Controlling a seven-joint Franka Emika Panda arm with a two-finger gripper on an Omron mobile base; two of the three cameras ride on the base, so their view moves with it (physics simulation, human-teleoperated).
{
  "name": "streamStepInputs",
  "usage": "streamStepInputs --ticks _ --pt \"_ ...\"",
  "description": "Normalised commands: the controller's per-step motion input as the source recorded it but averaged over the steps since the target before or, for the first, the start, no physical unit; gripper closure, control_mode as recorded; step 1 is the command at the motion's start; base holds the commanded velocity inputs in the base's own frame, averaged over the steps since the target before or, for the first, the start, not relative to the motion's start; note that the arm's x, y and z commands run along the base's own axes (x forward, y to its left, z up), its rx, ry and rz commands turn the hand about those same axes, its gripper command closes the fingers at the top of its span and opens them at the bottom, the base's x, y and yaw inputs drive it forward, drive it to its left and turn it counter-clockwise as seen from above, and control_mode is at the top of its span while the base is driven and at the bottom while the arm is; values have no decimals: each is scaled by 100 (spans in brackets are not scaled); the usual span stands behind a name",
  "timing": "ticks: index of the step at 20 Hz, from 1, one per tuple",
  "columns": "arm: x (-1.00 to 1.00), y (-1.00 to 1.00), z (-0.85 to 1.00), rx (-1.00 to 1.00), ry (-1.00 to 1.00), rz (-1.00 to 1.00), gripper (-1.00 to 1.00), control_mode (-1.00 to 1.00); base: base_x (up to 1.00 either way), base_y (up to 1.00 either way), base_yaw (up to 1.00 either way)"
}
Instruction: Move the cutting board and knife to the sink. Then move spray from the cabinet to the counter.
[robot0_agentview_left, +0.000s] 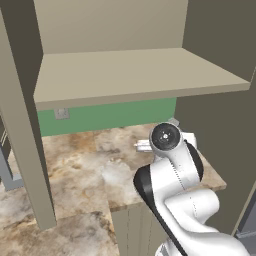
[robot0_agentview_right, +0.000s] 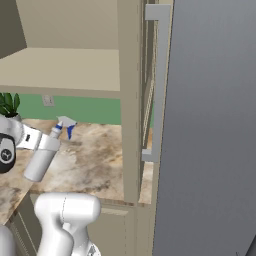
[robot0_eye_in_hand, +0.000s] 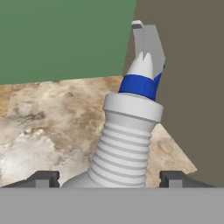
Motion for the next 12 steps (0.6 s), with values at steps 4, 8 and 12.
streamStepInputs --ticks 4,8,12 --pt "40 0 -66 0 -20 0 100 -100 0 0 0" --pt "11 0 -45 -2 -26 0 100 -100 0 0 0" --pt "16 -6 -47 0 -12 0 100 -100 0 0 0"
